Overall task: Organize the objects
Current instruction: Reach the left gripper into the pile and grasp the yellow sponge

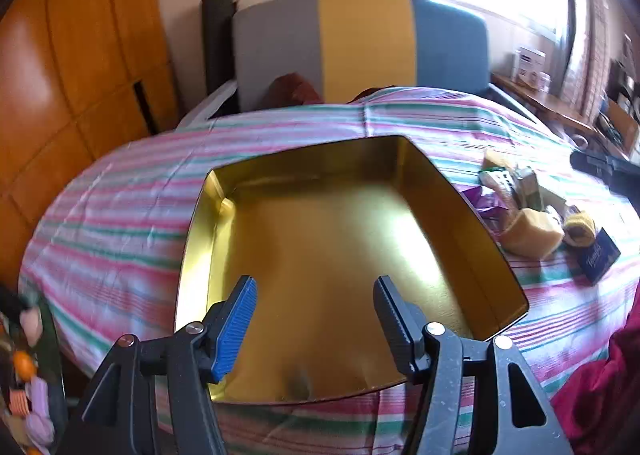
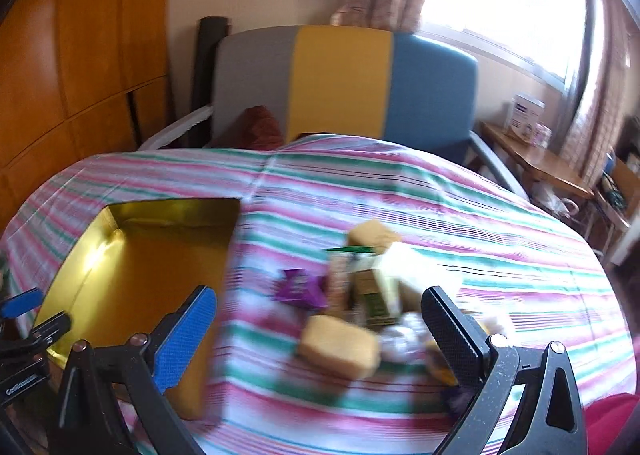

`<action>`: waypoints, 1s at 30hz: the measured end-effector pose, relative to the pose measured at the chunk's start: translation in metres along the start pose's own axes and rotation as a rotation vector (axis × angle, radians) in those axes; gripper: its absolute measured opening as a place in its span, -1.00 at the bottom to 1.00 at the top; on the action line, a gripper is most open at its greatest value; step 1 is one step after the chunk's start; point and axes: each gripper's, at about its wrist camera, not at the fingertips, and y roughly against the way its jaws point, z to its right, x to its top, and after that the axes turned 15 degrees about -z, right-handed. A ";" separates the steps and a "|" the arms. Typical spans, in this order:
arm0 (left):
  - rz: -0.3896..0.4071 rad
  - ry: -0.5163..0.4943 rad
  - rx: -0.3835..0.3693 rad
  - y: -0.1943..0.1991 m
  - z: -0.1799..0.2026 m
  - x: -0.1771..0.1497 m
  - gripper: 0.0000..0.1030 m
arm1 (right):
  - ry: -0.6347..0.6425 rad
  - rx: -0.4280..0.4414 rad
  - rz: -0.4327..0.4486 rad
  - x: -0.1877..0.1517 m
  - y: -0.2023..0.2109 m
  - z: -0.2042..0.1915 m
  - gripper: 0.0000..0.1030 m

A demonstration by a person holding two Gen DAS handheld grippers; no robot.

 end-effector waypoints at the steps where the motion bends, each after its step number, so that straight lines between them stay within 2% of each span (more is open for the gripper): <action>1: 0.009 -0.017 -0.004 0.001 0.002 0.001 0.19 | -0.032 -0.005 0.000 0.002 -0.001 0.017 1.00; 8: 0.029 -0.109 -0.079 0.006 0.026 0.014 0.21 | -0.229 -0.063 0.031 0.007 -0.017 0.115 1.00; 10: 0.033 -0.140 -0.122 0.009 0.034 0.015 0.32 | -0.332 -0.067 0.013 0.000 -0.031 0.148 1.00; 11: 0.041 -0.156 -0.132 0.011 0.041 0.017 0.34 | -0.378 -0.058 -0.006 -0.002 -0.035 0.159 1.00; 12: 0.048 -0.173 -0.140 0.012 0.047 0.018 0.34 | -0.481 -0.006 -0.047 -0.006 -0.041 0.177 1.00; 13: 0.055 -0.189 -0.143 0.014 0.053 0.019 0.34 | -0.533 0.048 -0.042 -0.009 -0.042 0.186 1.00; 14: 0.063 -0.211 -0.145 0.015 0.060 0.021 0.35 | -0.568 0.080 -0.041 -0.011 -0.042 0.191 1.00; 19: 0.043 -0.290 -0.172 0.013 0.094 0.031 0.36 | -0.601 0.109 -0.032 -0.012 -0.041 0.194 1.00; 26: -0.053 -0.369 -0.321 0.001 0.144 0.044 0.35 | -0.620 0.132 -0.006 -0.017 -0.036 0.199 1.00; 30: -0.086 -0.417 -0.346 -0.011 0.178 0.053 0.33 | -0.642 0.154 0.000 -0.020 -0.036 0.203 1.00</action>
